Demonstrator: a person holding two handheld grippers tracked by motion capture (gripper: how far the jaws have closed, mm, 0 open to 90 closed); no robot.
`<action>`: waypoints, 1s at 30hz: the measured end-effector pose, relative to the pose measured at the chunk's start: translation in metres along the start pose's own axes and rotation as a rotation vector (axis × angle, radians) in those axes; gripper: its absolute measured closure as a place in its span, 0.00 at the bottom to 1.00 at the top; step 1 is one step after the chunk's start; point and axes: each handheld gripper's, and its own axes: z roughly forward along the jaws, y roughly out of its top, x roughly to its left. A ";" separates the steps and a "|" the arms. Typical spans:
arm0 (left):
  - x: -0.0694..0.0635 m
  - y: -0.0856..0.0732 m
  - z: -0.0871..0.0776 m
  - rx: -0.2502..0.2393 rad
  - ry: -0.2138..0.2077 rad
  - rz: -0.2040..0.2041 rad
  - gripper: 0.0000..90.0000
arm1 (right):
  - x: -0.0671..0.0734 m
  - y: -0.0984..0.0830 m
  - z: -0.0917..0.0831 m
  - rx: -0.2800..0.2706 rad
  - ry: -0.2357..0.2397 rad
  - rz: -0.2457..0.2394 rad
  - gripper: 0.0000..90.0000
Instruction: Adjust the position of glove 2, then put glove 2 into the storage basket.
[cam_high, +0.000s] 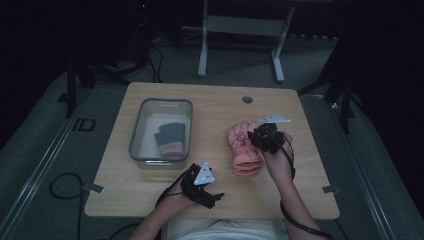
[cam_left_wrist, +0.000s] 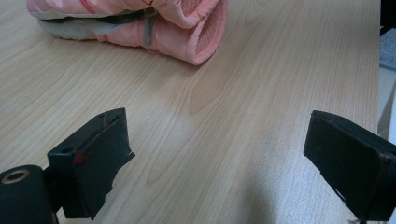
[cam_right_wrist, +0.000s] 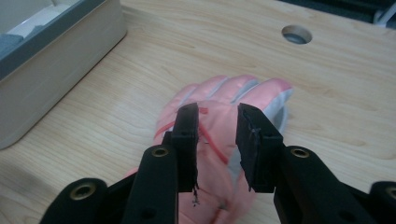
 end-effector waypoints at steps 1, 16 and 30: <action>0.000 0.000 0.000 -0.002 0.000 0.001 0.07 | -0.002 0.001 -0.002 -0.003 0.002 -0.005 0.76; 0.000 0.024 -0.010 -0.067 0.051 -0.044 0.08 | -0.015 -0.005 -0.012 -0.010 0.042 -0.048 0.77; 0.033 0.105 -0.003 -0.056 0.178 -0.116 0.14 | -0.026 0.007 -0.013 -0.029 0.050 -0.099 0.78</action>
